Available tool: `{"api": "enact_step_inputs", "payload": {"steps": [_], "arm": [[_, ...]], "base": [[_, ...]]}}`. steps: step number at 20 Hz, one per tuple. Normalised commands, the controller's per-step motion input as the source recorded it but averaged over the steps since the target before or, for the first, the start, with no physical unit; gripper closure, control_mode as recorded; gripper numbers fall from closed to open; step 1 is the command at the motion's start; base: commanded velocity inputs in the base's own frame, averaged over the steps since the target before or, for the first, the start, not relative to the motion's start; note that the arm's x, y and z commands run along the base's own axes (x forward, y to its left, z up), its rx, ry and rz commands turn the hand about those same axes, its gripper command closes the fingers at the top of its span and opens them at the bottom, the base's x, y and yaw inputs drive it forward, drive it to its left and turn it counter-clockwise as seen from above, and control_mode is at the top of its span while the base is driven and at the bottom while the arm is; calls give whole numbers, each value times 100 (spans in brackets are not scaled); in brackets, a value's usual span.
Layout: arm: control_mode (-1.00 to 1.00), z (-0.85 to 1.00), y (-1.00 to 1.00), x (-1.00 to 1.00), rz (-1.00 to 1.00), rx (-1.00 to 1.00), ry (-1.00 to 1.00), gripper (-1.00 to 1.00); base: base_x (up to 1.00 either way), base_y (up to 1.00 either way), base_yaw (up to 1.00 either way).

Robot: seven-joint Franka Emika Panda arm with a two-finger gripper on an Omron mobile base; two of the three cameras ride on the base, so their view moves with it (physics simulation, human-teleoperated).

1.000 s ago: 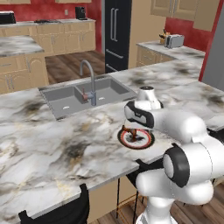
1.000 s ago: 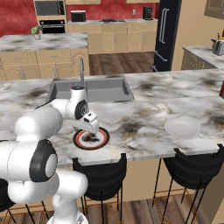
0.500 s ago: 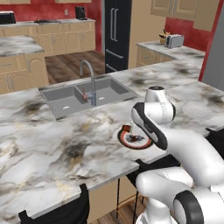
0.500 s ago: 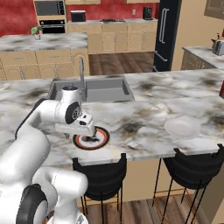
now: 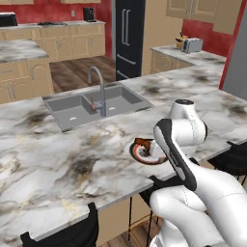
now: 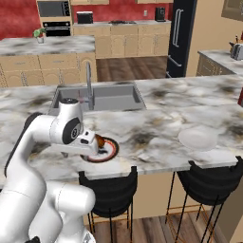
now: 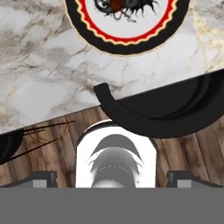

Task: Take the chicken drumsticks from the pan and place one on each plate on the dining counter.

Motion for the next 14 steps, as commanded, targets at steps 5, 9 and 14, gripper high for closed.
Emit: {"api": "enact_step_inputs", "payload": {"steps": [5, 9, 14], "arm": [[-100, 0, 0, -3, 0, 0, 0, -100], [100, -1, 0, -7, 0, 0, 0, -100], [100, 0, 0, 0, 0, 0, 0, -100]], "base": [[0, 0, 0], [-28, 0, 3], [-81, 1, 14]]}}
